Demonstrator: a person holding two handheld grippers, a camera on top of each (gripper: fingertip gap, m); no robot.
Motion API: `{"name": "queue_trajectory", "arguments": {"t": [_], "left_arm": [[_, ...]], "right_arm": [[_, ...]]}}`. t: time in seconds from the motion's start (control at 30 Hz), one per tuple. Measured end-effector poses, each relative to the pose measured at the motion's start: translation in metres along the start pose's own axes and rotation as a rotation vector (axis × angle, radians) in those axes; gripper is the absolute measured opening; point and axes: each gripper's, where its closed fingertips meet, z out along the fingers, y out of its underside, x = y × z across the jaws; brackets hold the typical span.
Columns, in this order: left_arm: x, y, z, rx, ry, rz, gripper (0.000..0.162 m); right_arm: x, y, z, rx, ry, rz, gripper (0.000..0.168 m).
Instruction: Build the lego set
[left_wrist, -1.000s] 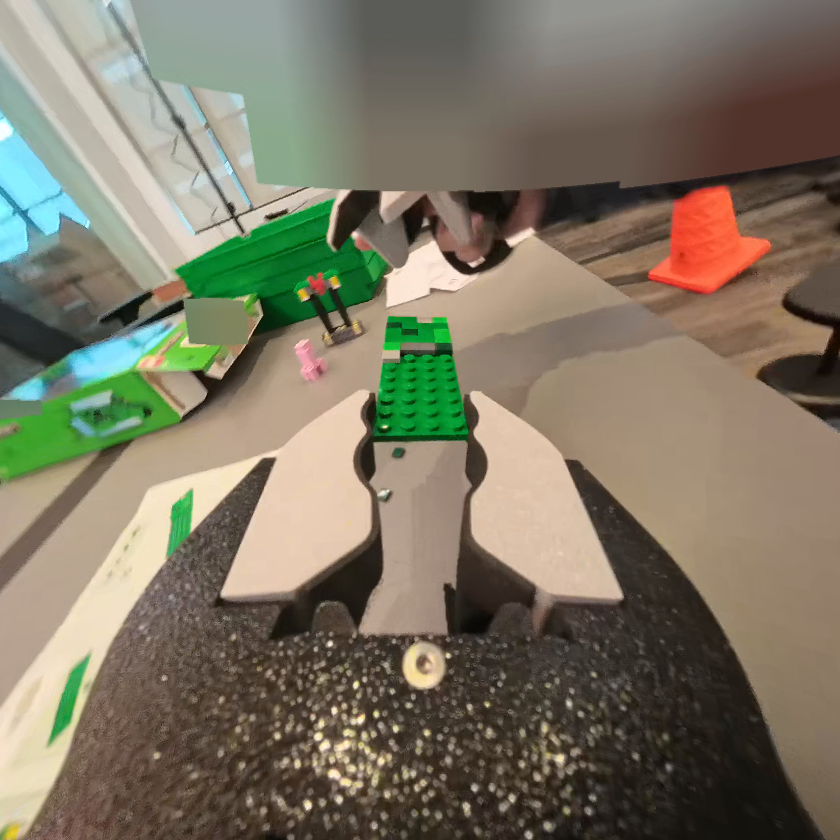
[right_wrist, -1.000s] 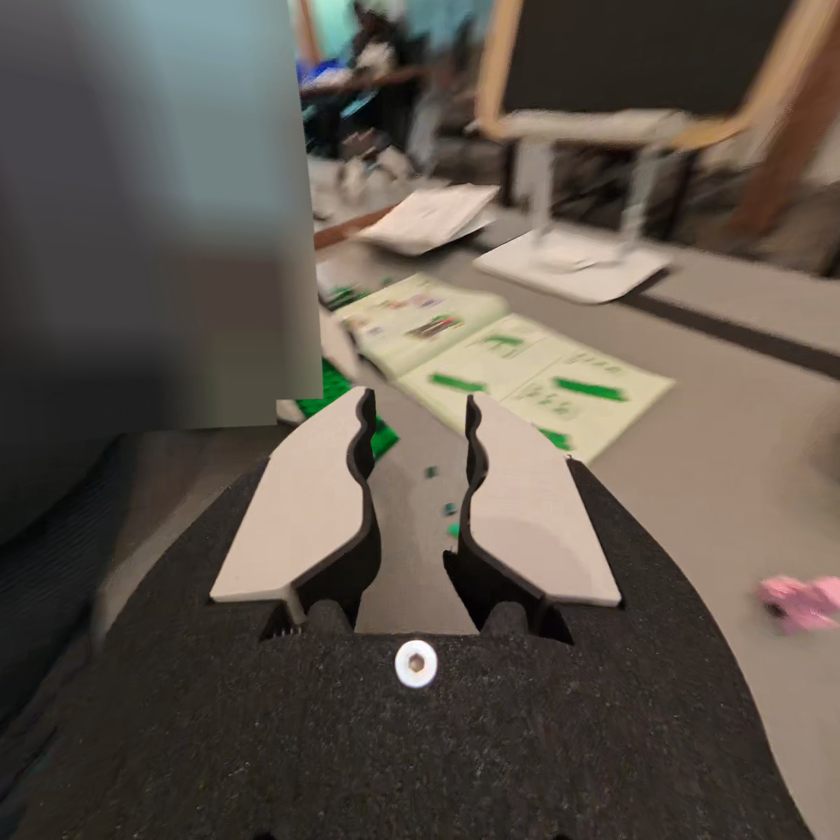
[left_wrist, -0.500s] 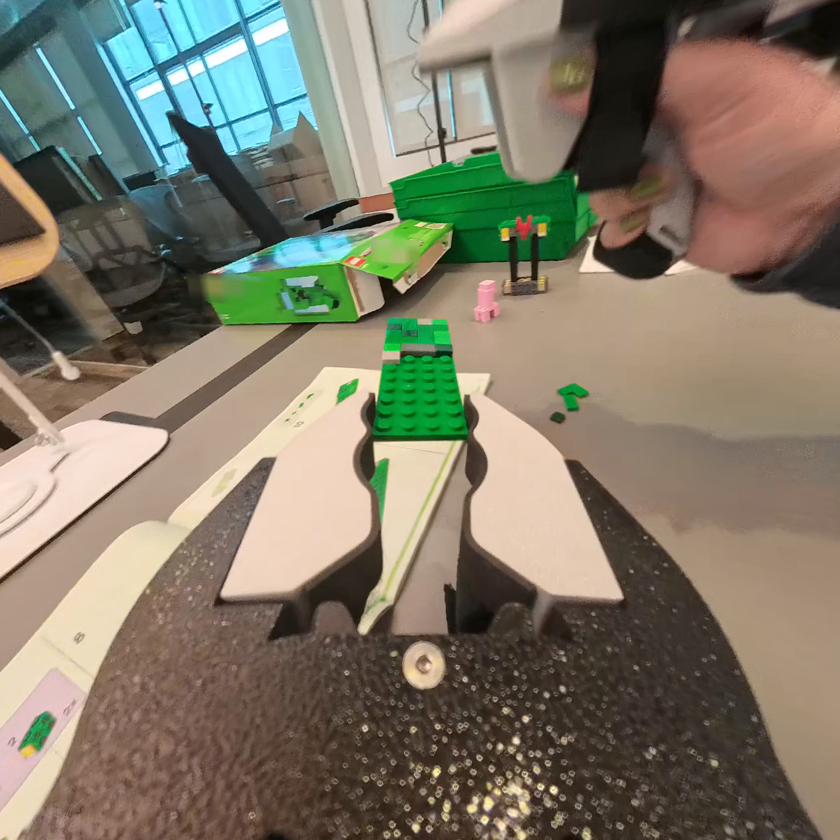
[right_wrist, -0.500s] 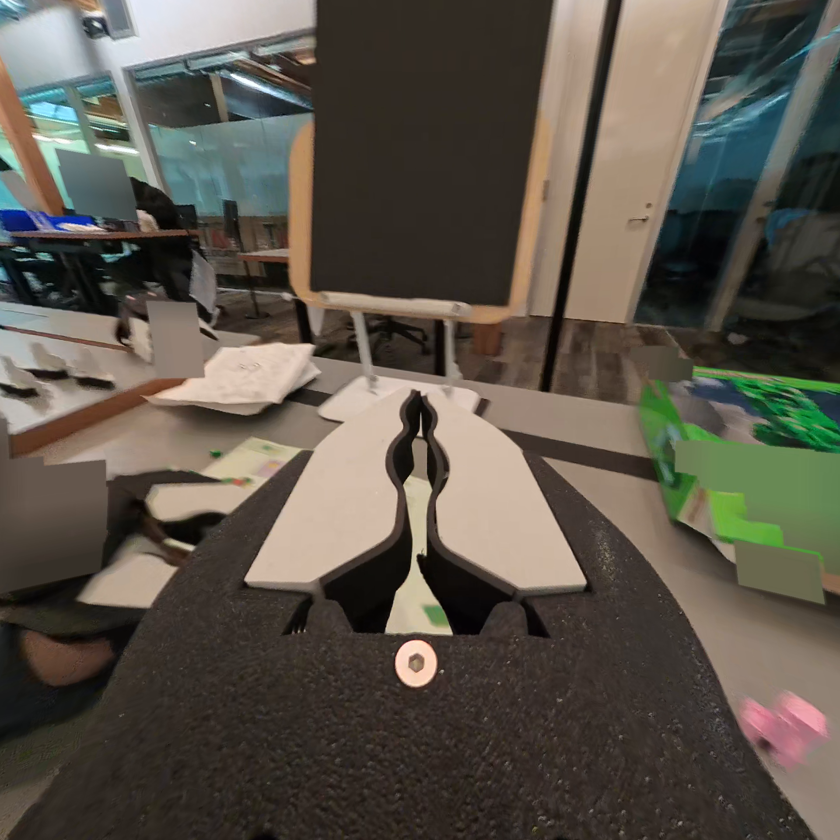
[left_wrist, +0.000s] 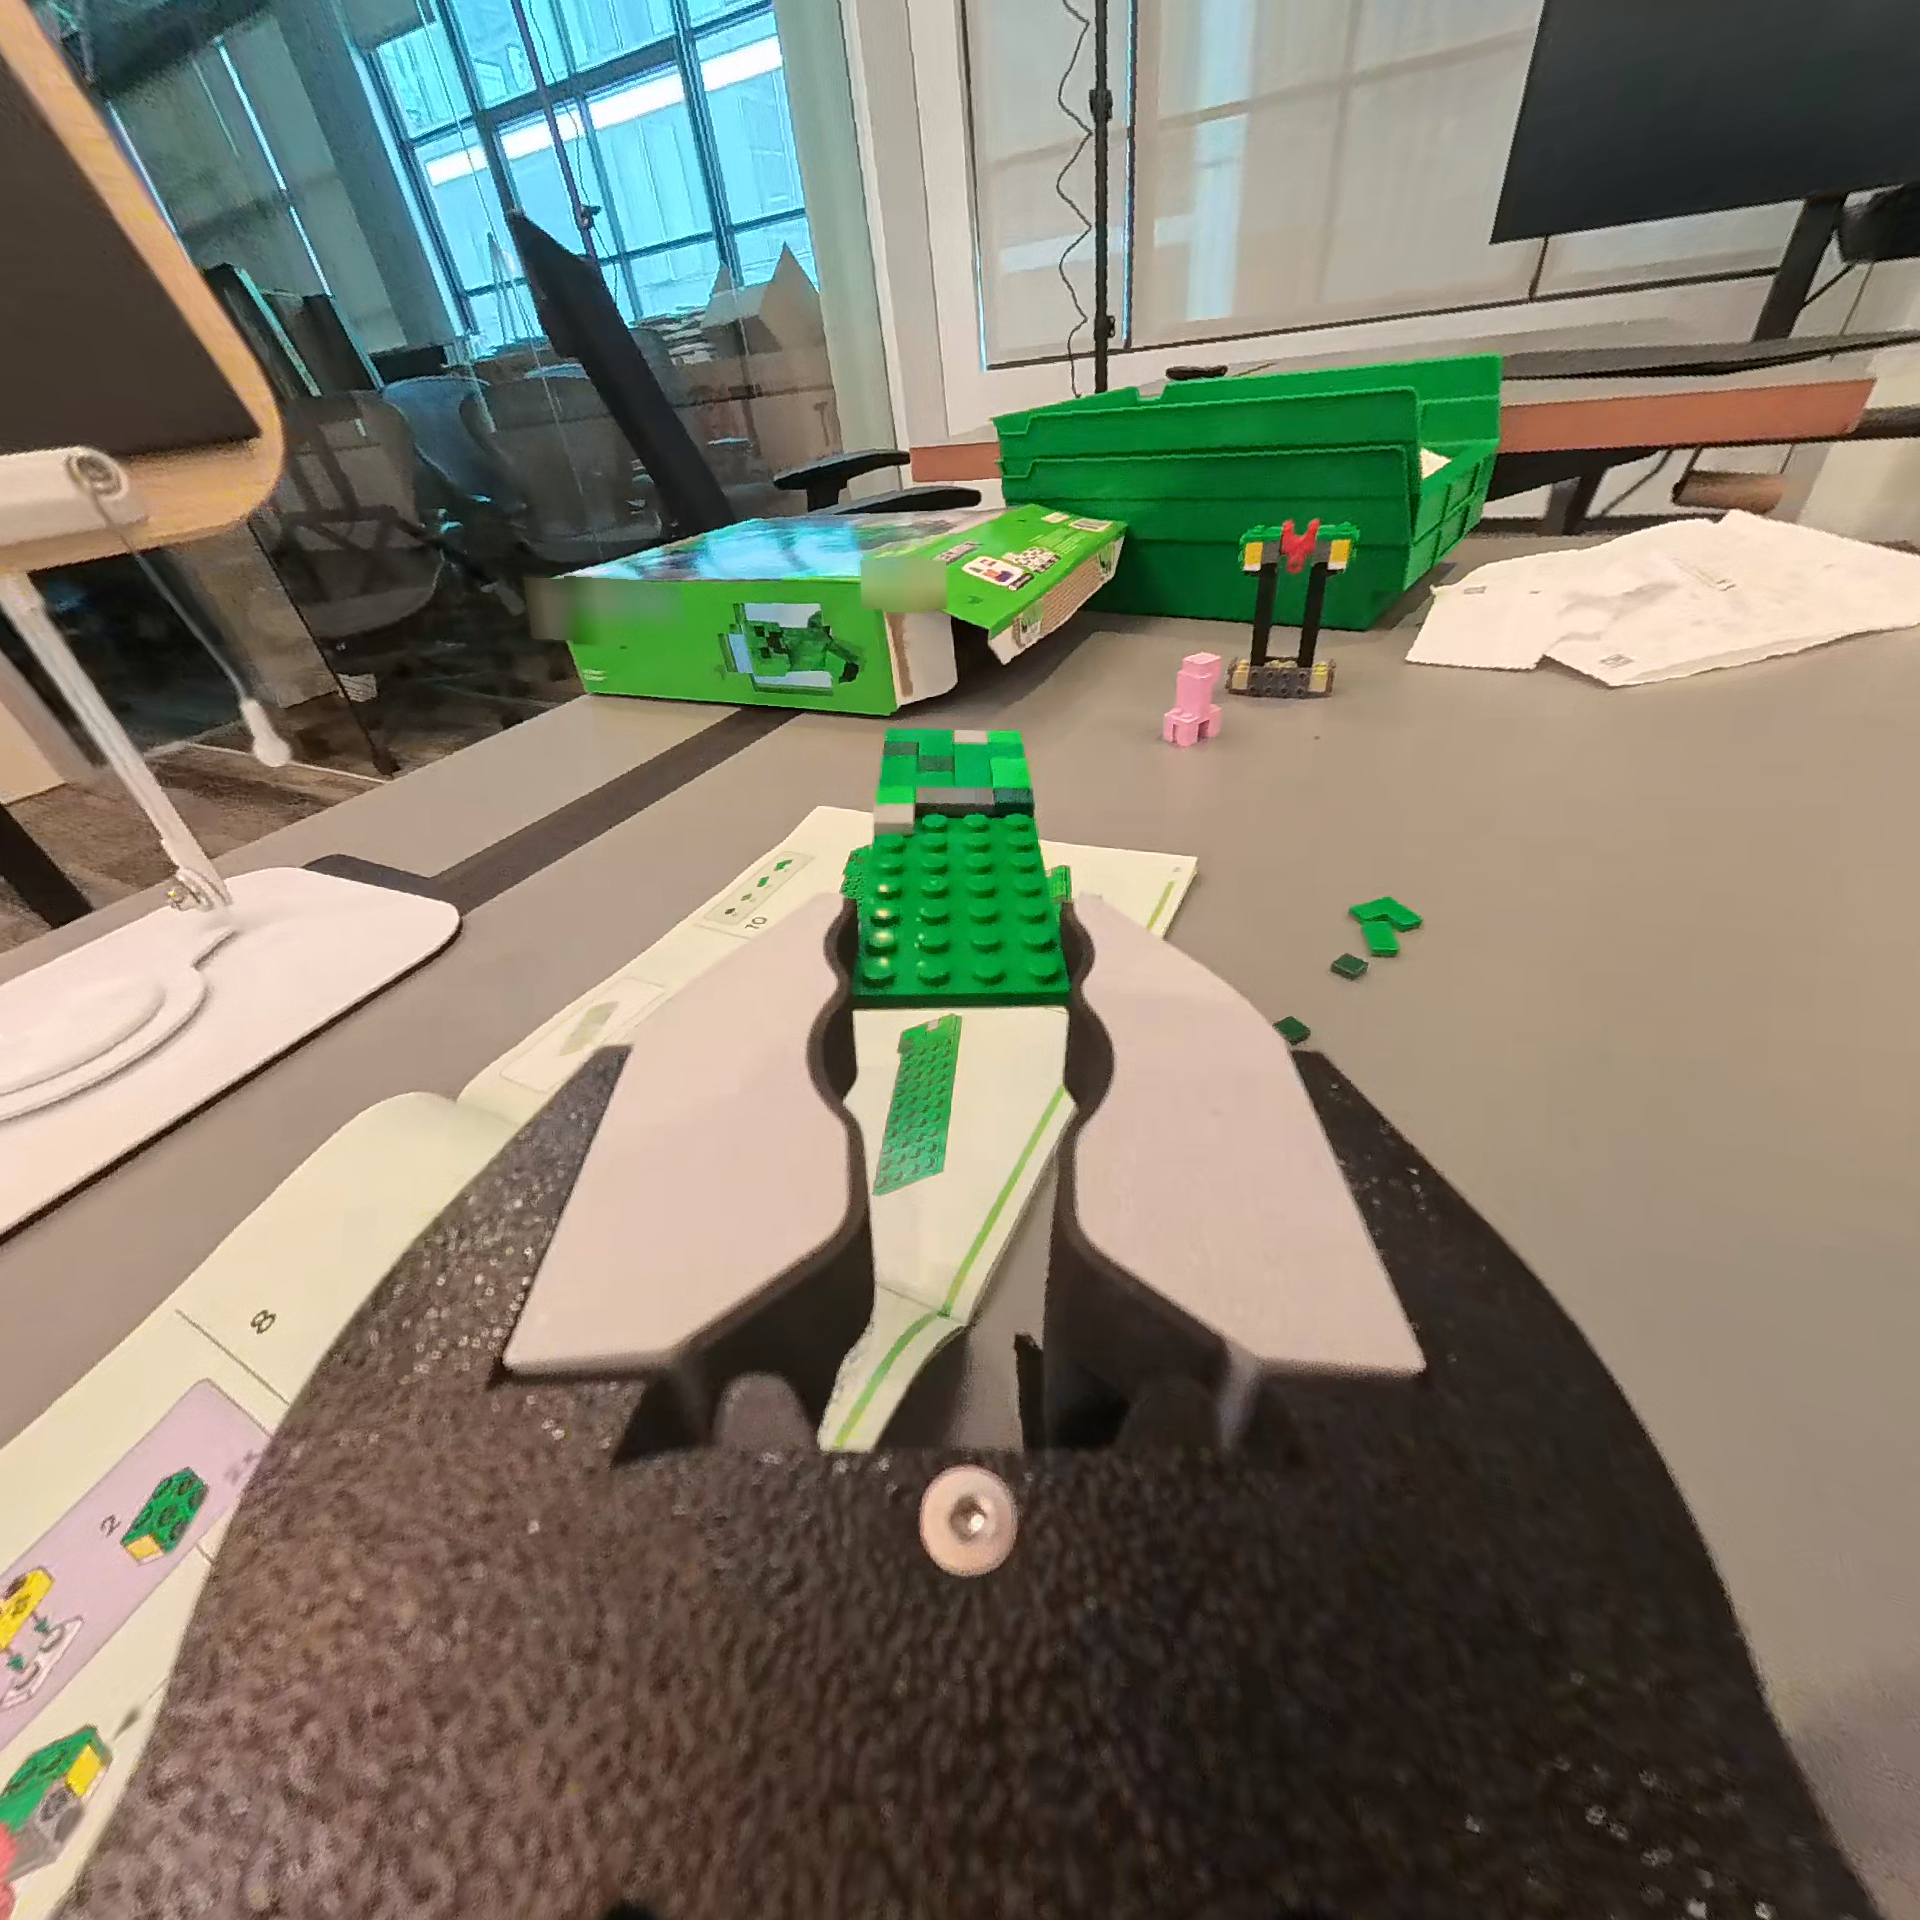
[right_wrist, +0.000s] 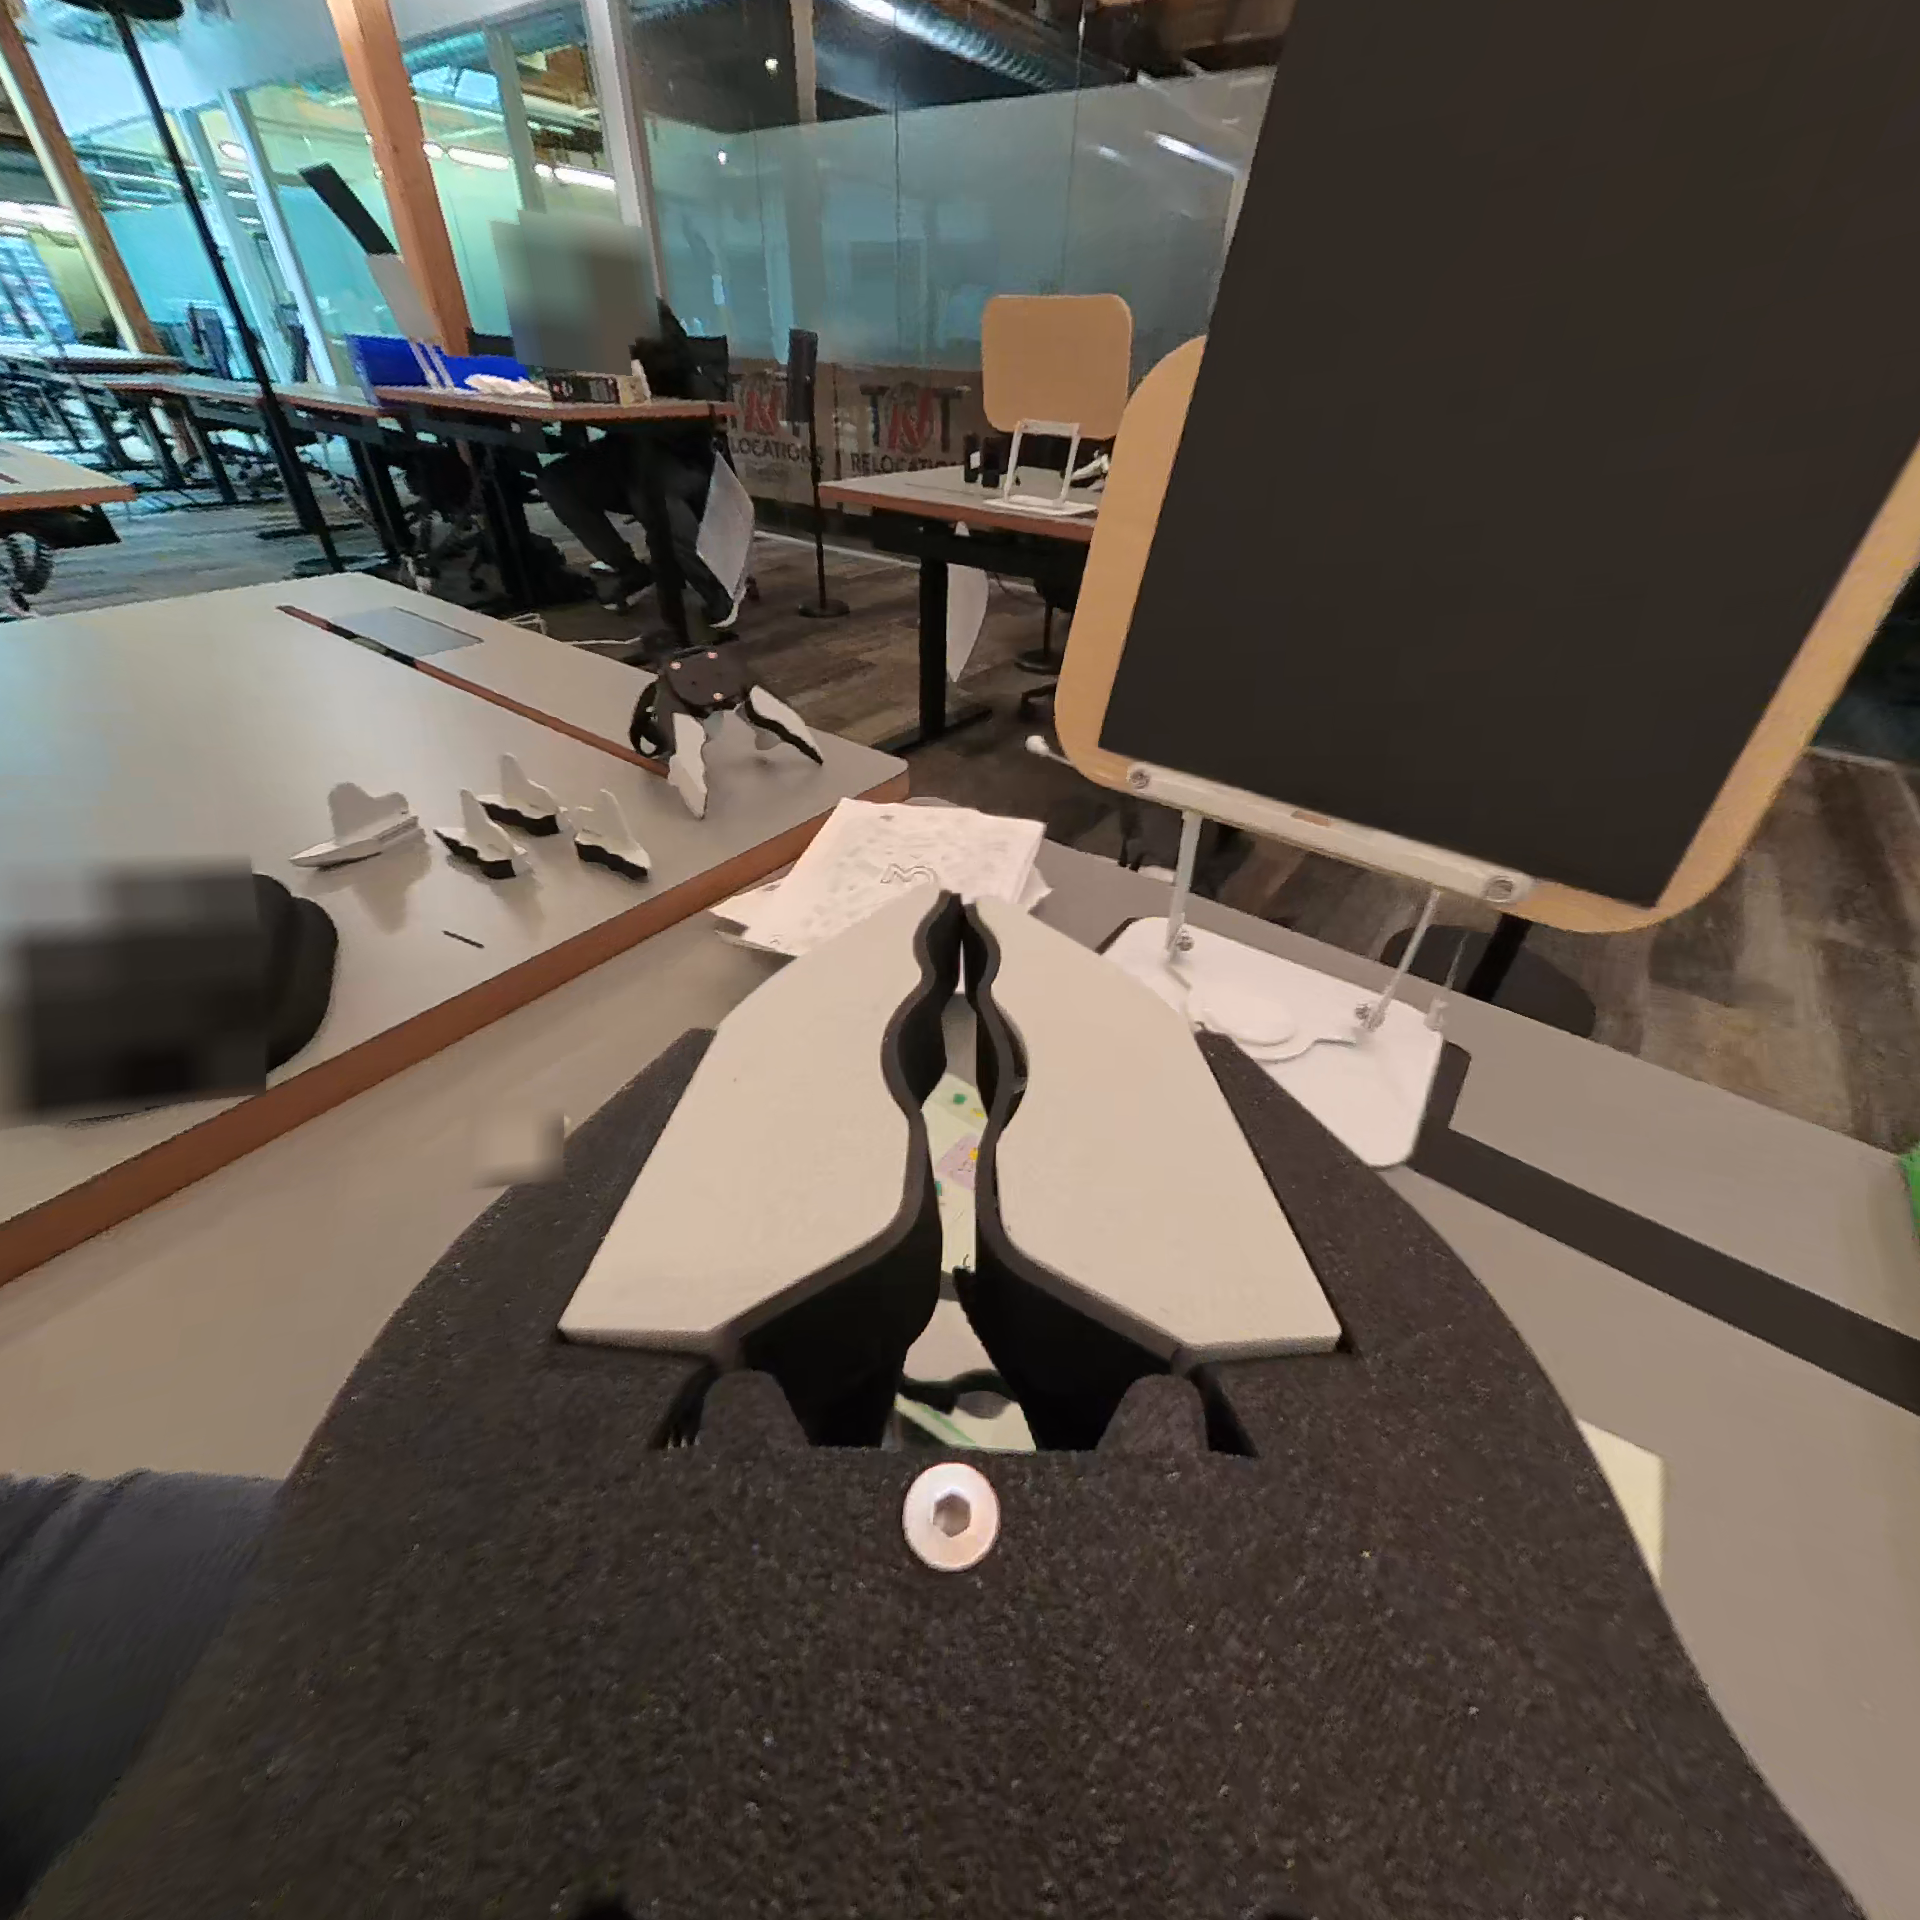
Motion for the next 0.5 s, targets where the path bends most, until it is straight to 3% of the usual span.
{"name": "queue_trajectory", "arguments": {"t": [0.17,0.4,0.5], "left_arm": [[0.01,0.003,0.003,-0.025,0.014,0.081,0.036],[0.011,0.0,0.002,-0.006,0.008,0.091,0.036],[0.011,-0.001,0.0,0.001,0.008,0.072,0.036]], "right_arm": [[-0.003,-0.007,-0.006,0.021,-0.024,-0.009,0.0],[0.008,0.008,-0.015,0.06,-0.047,0.002,0.0],[0.037,0.021,-0.033,0.074,0.023,-0.089,0.0]]}}
